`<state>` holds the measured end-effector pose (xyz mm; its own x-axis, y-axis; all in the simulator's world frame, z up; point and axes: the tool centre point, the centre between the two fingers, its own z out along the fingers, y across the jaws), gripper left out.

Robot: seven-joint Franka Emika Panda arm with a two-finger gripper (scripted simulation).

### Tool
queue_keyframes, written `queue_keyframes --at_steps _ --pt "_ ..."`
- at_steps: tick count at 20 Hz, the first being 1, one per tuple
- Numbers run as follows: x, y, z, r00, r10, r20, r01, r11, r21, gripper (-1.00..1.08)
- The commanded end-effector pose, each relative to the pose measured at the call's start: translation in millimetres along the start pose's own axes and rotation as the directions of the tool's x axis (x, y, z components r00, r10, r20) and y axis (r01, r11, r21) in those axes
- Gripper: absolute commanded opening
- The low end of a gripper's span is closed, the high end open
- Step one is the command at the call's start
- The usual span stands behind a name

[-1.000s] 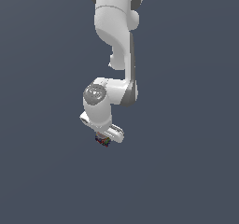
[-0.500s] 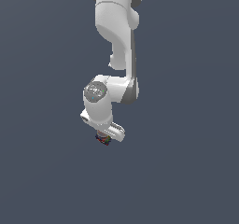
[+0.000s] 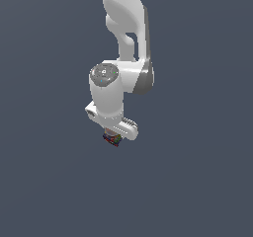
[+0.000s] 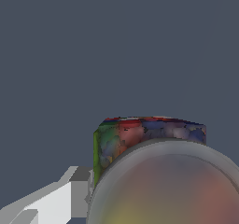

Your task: Pick up the object and move it to a goal position.

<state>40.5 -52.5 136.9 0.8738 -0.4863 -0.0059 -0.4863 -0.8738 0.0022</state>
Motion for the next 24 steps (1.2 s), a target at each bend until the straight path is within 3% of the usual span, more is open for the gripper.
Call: queue_keyframes --at_steps 1,24 --pt "-5.0 -5.3 -29.0 1.0 0.0 -0.005 0.0 1.0 0.002 -1.0" --pt "-59.4 -53.7 -293.1 1.0 0.001 -0.006 -0.001 1.0 0.001 -1.0"
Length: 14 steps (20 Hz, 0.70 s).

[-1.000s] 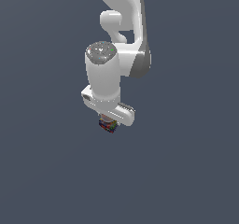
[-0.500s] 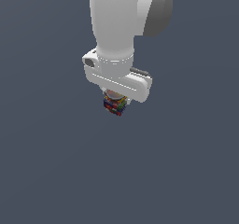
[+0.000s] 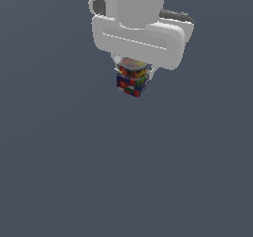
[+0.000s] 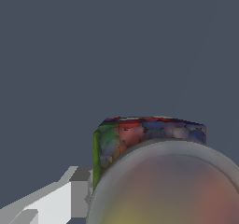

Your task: Pick up the object and move it to a goal position.

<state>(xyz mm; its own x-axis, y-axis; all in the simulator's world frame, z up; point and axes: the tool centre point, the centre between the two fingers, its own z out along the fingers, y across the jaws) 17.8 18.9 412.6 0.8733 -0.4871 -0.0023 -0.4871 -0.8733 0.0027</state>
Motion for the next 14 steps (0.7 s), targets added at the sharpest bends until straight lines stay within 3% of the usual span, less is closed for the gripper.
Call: queue_keyframes --at_steps 1,14 --pt "-4.8 -4.8 -27.1 1.0 0.0 -0.002 0.0 1.0 0.001 -1.0" --pt "-15.7 -20.6 -97.5 1.0 -0.001 -0.002 0.001 1.0 0.002 -1.0"
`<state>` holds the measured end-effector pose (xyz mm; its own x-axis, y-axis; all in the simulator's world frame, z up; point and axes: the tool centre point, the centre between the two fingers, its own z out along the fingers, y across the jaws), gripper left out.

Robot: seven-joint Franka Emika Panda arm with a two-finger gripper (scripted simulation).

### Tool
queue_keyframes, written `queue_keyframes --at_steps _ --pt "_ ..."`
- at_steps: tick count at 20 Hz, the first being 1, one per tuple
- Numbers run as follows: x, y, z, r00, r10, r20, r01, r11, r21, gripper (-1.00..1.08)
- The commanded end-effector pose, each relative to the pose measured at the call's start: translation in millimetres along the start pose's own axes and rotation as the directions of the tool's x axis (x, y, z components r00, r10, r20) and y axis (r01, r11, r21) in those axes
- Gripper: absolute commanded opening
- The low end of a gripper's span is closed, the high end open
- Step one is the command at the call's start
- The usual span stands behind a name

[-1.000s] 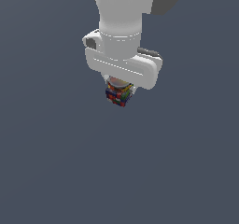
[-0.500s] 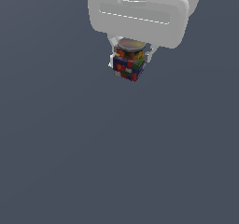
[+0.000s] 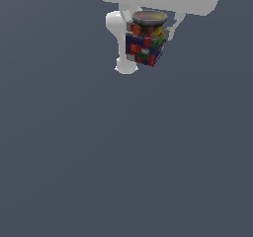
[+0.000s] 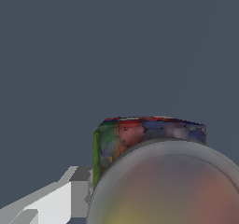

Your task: Pick up the object and move it to a goal position.

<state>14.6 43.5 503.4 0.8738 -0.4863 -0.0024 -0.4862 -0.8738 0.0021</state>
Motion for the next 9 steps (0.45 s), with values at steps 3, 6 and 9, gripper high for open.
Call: queue_keyframes --at_steps 3,6,9 --pt "-1.2 -2.4 -12.5 1.0 0.0 -0.003 0.0 1.0 0.002 -1.0" --pt "-1.3 -3.3 -15.5 1.0 0.0 -0.003 0.0 1.0 0.002 -1.0" --pt "-1.3 -3.6 -16.3 1.0 0.0 -0.003 0.0 1.0 0.002 -1.0"
